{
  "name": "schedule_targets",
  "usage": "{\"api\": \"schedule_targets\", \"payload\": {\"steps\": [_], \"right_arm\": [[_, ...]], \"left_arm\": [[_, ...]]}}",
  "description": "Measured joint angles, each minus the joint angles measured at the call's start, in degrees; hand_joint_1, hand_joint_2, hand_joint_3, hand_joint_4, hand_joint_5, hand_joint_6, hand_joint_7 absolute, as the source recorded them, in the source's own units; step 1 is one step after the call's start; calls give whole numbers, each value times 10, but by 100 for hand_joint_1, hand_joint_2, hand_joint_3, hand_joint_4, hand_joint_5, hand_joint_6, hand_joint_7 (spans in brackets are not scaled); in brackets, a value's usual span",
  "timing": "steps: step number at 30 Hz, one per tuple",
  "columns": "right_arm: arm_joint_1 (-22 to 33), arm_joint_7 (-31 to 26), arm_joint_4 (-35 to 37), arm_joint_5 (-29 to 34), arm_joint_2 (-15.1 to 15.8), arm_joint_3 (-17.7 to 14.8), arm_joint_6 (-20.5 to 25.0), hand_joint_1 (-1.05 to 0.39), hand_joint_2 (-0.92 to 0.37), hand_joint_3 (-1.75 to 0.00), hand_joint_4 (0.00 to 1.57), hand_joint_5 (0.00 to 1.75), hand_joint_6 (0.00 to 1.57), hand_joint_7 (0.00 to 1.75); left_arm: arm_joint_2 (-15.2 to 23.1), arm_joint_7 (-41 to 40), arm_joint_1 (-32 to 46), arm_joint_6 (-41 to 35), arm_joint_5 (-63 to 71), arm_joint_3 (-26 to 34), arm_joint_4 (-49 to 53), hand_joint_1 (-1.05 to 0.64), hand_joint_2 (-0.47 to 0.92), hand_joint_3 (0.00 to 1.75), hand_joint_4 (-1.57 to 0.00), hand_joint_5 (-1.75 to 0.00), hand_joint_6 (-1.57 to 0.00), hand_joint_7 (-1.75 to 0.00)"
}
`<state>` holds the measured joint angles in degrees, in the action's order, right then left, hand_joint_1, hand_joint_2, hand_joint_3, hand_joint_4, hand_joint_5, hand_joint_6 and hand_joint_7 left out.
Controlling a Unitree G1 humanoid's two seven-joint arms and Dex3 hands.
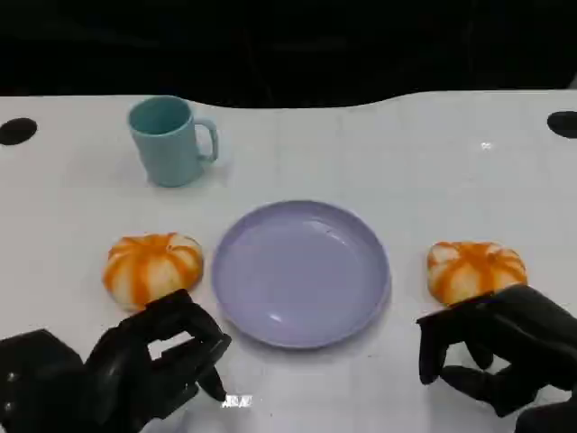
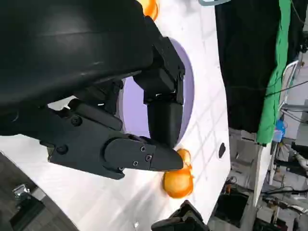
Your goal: Grasp the bread from the table and place it into the plate.
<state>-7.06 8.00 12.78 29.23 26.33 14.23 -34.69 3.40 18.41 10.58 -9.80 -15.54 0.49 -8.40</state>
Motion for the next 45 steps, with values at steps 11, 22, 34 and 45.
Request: {"api": "schedule_targets", "payload": {"steps": [11,22,34,45], "right_arm": [[0,1,-1,0,0,0,0,-12,-44,-111,82,175,87,115],[0,1,-2,-1,0,0,4,-13,-44,-109,81,174,86,114],[0,2,-1,-3,0,0,-3,-11,-45,-110,82,172,87,111],[-1,-12,-4,-26,-1,-20,-4,-15,-54,-71,76,128,91,44]], "left_arm": [[0,0,0,0,0,0,0,-57,92,24,-74,-175,-69,-149],[1,0,0,0,0,0,0,-57,92,24,-74,-175,-69,-149],[1,0,0,0,0,0,0,-58,92,23,-73,-175,-69,-150],[1,0,0,0,0,0,0,-57,92,24,-73,-175,-68,-149]]}}
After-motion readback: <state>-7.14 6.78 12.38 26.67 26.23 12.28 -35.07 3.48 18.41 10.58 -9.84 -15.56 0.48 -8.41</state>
